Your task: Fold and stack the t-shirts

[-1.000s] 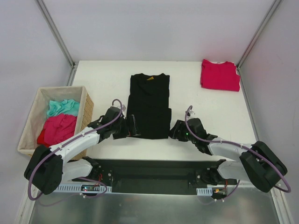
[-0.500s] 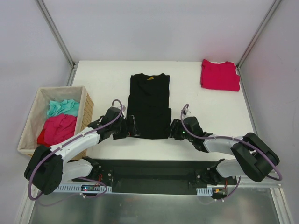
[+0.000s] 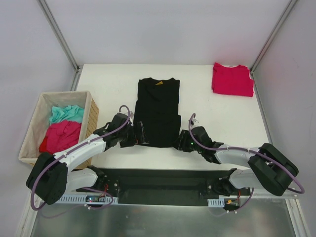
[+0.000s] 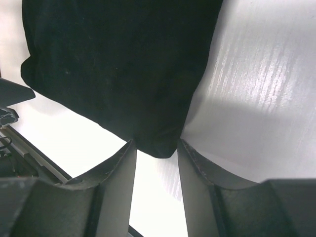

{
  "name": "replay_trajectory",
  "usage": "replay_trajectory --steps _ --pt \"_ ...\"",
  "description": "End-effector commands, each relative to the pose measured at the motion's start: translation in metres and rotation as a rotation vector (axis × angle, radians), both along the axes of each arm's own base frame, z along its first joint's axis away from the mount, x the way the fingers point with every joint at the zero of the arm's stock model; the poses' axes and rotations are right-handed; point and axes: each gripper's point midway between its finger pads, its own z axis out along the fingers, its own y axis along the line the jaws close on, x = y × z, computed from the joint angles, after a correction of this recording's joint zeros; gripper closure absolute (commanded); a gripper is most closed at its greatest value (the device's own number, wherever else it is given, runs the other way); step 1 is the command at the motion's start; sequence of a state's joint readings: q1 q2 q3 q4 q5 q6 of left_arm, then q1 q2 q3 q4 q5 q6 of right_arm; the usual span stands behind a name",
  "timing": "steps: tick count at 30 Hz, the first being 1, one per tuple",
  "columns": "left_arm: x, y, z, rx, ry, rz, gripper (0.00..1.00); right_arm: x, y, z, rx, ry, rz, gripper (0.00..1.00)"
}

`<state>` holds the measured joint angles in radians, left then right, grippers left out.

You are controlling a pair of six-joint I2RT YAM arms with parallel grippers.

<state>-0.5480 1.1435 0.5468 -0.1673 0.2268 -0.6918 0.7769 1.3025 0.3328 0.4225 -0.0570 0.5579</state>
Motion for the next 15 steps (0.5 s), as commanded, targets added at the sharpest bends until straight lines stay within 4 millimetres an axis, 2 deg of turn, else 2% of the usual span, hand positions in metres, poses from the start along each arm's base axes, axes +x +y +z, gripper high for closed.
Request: replay_trajectory --steps 1,10,13,14,15 --pt "0.0037 0.0001 0.0013 -0.016 -0.008 0.009 0.01 -0.0011 -0.0061 -0.0036 -0.046 0.015 -0.016 0.59" --pt "0.0022 0.0050 -0.0006 -0.016 -0.009 0.023 0.01 0.0010 -0.0052 -0.0073 -0.060 0.020 -0.015 0.71" --pt "0.0026 0.0060 -0.0008 -0.015 -0.010 0.027 0.01 0.0012 -0.0054 -0.0078 -0.061 0.022 -0.017 0.80" --pt "0.0029 0.0063 -0.0012 -0.014 -0.009 0.028 0.01 0.0006 -0.0050 -0.0078 -0.061 0.021 -0.014 0.88" --pt "0.0028 0.0059 -0.0013 -0.015 -0.007 0.025 0.01 0.0008 -0.0051 -0.0078 -0.061 0.022 -0.016 0.91"
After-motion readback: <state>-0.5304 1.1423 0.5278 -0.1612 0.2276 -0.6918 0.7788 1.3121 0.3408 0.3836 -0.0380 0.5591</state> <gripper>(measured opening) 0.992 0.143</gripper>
